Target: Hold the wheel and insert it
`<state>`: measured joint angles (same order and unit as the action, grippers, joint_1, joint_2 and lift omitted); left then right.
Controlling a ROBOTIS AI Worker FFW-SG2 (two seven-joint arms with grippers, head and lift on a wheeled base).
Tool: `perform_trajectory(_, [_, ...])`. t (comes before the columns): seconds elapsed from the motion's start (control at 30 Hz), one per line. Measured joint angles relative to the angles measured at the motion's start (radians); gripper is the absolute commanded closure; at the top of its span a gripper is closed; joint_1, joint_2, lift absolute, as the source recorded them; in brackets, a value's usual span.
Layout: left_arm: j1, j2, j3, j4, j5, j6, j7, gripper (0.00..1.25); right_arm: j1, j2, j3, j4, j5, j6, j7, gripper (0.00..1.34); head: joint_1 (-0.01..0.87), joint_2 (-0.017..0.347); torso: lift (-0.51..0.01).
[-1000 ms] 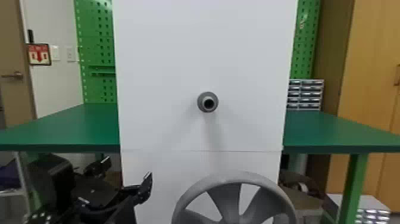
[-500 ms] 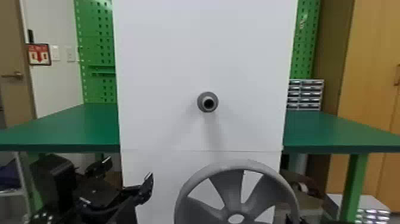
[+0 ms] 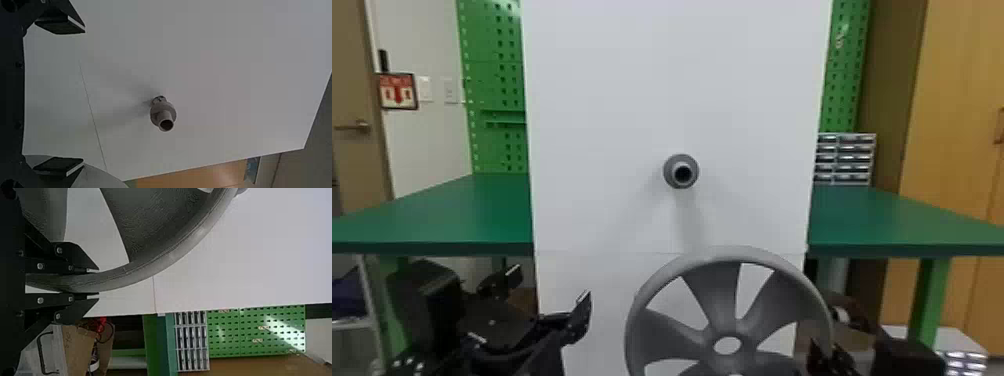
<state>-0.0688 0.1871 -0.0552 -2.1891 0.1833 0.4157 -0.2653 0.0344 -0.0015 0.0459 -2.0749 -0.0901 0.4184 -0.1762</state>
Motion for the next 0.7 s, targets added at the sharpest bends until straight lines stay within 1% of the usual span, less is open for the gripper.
perform_trajectory(0.43, [-0.003,0.0,-0.003,0.002,-0.001,0.0,0.0,0.1,-0.055,0.0,0.021,-0.004,-0.008,0.059,-0.024,1.17,0.21,0.009,-0.442])
perform_trajectory(0.7, [-0.003,0.0,-0.003,0.003,-0.001,0.0,0.0,0.1,-0.091,0.0,0.02,-0.004,-0.011,0.09,-0.029,1.17,0.21,0.009,-0.442])
